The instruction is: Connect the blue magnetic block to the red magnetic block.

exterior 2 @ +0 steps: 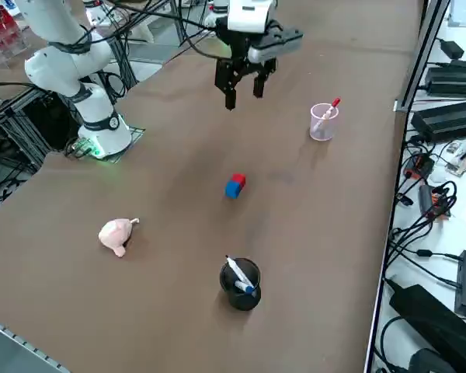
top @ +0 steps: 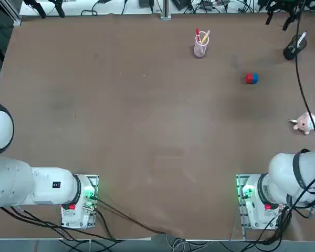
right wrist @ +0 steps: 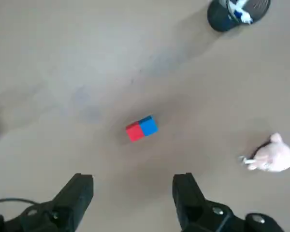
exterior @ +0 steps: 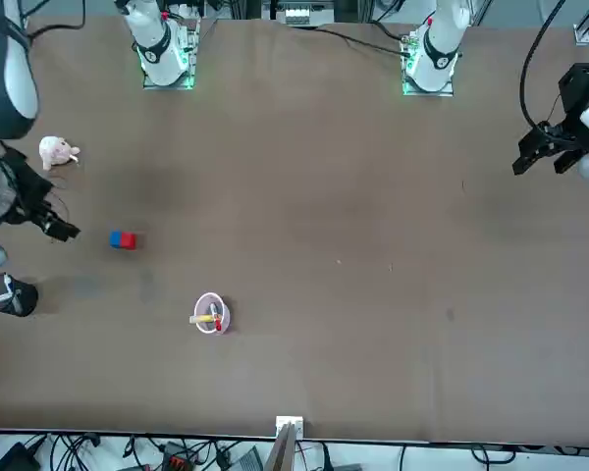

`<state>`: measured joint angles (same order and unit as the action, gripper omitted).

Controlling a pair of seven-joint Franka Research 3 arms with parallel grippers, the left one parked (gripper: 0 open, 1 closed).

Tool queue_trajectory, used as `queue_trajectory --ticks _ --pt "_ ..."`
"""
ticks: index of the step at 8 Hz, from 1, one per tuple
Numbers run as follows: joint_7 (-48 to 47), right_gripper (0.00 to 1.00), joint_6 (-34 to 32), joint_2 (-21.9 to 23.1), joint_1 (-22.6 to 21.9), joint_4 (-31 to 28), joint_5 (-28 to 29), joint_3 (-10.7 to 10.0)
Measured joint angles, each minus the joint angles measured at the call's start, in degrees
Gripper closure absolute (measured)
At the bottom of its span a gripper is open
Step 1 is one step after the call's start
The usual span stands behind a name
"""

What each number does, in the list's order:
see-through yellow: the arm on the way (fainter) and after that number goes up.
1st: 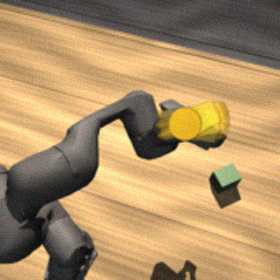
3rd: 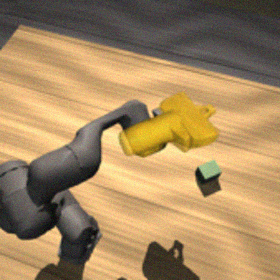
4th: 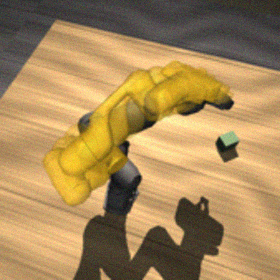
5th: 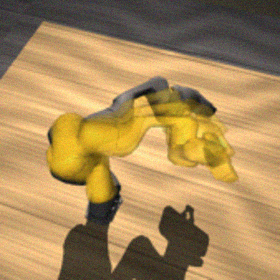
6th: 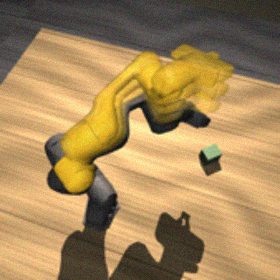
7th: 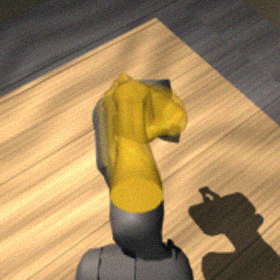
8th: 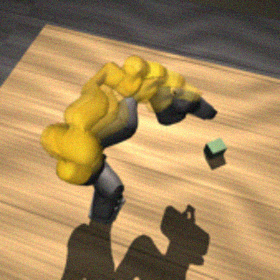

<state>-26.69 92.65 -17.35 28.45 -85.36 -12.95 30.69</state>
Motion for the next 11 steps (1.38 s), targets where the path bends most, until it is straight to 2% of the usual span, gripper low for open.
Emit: queue_trajectory --ticks 3,4,5,7,8,10,11 --pt "18.05 0.00 -0.42 1.88 0.03 1.82 0.25 -1.18" --pt "20.92 0.00 -0.47 3.48 -1.14 1.81 1.96 -2.99" --pt "22.26 0.00 -0.63 5.29 -4.25 1.67 4.37 -6.55" --pt "22.65 0.00 -1.13 8.28 -12.79 0.77 8.29 -15.36" --pt "22.64 0.00 -1.14 9.05 -16.48 0.47 9.29 -18.55" --pt "22.63 0.00 -1.39 10.15 -24.08 0.34 9.50 -23.29" --pt "22.63 0.00 -2.05 11.32 -28.41 -0.31 9.59 -27.06"
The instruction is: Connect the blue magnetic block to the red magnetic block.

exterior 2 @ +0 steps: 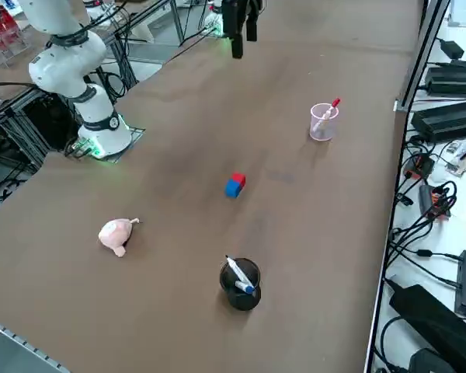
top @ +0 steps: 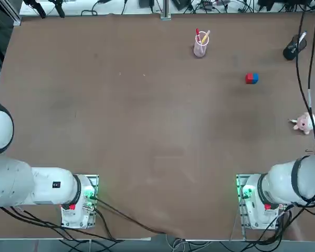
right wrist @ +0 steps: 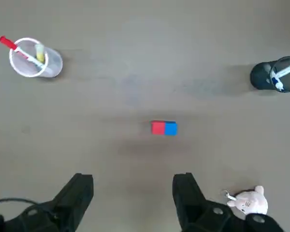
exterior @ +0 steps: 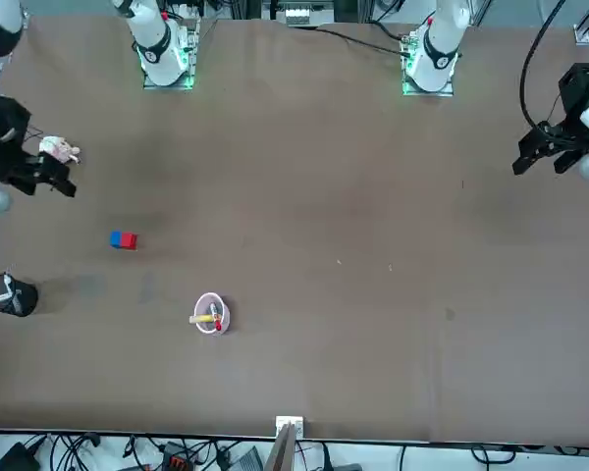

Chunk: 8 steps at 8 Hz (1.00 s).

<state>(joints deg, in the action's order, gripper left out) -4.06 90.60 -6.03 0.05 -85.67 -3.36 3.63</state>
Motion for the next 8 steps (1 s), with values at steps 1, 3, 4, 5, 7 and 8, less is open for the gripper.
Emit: queue_trajectory --ticks 1,3,4,5,7,8 --pt "0.08 0.00 0.45 1.96 -3.74 -2.07 0.65 -4.12" --pt "0.57 0.00 3.01 6.89 -8.98 -8.20 1.37 -9.91" --pt "1.32 0.00 3.41 8.76 -11.60 -10.18 1.37 -12.72" --pt "2.61 0.00 3.46 9.86 -13.30 -11.09 1.37 -14.66" --pt "3.20 0.00 3.76 10.41 -13.95 -11.41 1.40 -15.27" --pt "3.20 0.00 4.06 10.41 -14.02 -11.40 1.52 -15.20"
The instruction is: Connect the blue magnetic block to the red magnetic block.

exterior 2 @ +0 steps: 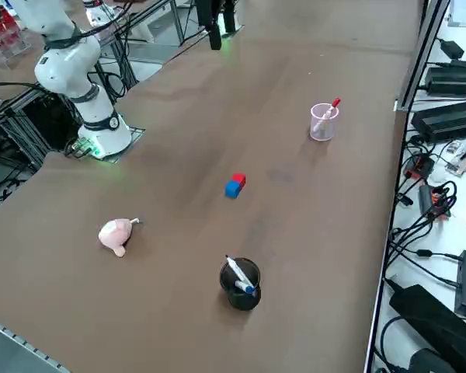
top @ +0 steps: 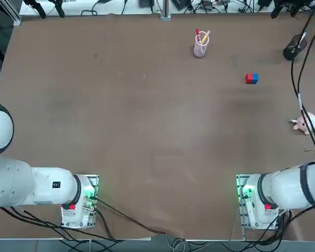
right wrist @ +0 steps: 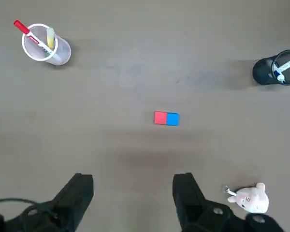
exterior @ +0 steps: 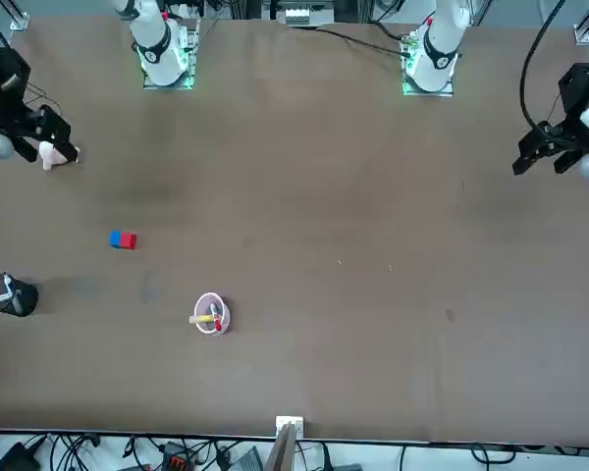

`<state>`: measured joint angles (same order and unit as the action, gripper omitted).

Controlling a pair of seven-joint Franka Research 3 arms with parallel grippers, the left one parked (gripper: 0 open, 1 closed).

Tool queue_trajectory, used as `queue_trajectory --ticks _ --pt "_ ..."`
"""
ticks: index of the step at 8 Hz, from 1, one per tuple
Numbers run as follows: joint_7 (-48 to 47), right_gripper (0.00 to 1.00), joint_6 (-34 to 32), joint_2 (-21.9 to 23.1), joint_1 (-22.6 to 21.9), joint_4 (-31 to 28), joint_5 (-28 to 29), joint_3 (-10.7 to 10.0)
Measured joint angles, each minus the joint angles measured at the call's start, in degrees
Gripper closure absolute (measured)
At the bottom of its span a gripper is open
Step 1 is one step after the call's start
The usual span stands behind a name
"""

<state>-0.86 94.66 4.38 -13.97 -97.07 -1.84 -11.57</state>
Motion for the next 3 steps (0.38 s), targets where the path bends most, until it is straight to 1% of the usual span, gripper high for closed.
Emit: queue_trajectory --ticks 3 --pt "0.00 0.00 0.23 0.01 0.28 0.07 0.94 1.15"
